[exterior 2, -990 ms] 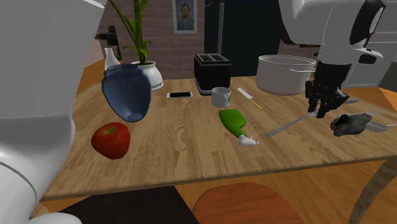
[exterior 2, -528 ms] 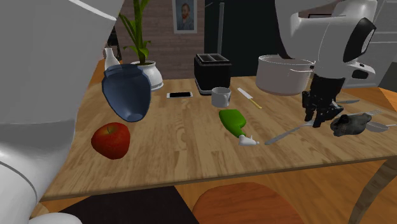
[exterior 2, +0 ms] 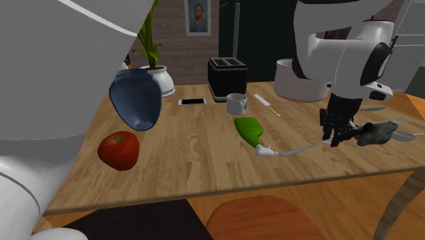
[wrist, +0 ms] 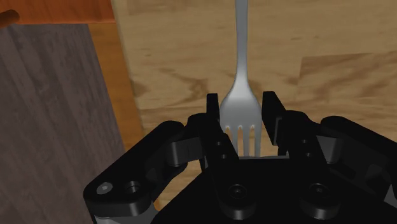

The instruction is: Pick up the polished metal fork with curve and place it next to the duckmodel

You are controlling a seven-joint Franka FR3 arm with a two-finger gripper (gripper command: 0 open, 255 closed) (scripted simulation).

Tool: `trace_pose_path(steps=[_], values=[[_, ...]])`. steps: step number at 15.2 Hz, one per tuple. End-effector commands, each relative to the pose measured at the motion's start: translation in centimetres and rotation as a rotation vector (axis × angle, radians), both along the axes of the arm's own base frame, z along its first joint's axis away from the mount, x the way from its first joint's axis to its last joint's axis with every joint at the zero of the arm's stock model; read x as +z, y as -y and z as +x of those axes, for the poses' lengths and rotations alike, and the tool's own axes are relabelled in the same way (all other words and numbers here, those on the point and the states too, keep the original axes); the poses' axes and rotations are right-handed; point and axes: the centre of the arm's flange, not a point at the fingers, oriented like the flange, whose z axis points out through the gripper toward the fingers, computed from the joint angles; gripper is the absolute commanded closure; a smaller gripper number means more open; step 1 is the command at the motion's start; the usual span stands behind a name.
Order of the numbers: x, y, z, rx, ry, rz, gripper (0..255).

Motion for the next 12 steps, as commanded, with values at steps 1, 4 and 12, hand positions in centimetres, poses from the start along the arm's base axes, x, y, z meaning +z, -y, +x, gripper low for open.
trace_pose_path(steps=[1,4,12], values=[[-1.2,0.0,0.1,0.0,-0.001,0.0,255],[-2.8,0.0,0.1,0.0,-0.001,0.0,255],[-3.5,0.0,0.1,0.0,-0.001,0.0,255]])
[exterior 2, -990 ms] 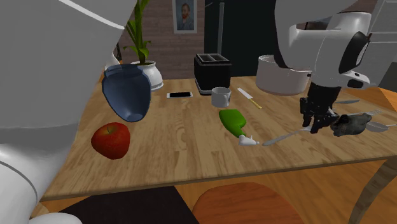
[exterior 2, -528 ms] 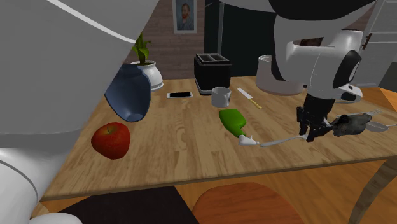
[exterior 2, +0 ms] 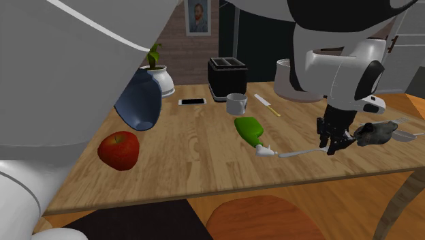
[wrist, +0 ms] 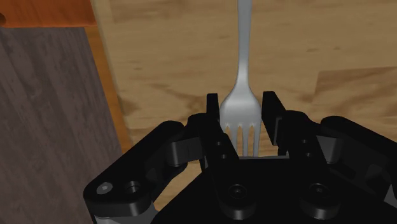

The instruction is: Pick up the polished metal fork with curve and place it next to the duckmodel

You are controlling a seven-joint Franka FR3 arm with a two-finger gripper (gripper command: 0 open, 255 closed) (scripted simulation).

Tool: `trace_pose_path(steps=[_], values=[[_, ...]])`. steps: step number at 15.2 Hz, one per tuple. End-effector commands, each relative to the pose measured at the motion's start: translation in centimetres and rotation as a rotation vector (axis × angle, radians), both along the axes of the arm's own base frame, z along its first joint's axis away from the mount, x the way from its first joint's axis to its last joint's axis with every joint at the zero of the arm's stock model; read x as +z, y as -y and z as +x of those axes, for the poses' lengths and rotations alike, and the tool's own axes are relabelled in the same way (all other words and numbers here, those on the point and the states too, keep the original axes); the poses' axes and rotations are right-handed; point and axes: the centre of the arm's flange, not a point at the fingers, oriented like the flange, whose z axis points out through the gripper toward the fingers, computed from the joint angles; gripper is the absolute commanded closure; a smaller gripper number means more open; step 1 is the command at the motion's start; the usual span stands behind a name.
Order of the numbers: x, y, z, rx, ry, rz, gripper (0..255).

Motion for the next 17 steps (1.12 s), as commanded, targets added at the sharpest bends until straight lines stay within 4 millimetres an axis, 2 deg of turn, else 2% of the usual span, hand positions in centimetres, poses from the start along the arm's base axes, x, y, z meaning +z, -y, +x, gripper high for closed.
trace_pose_path(steps=[1,2,7,11,17], values=[[0.0,0.0,0.0,0.0,0.0,0.0,255],[0.0,0.0,0.0,0.0,0.0,0.0,0],[0.0,0.0,0.0,0.0,0.0,0.0,0],[5.0,-0.1,-0.3,0.0,0.0,0.0,0],[5.0,-0.1,-0.3,0.0,0.0,0.0,0]])
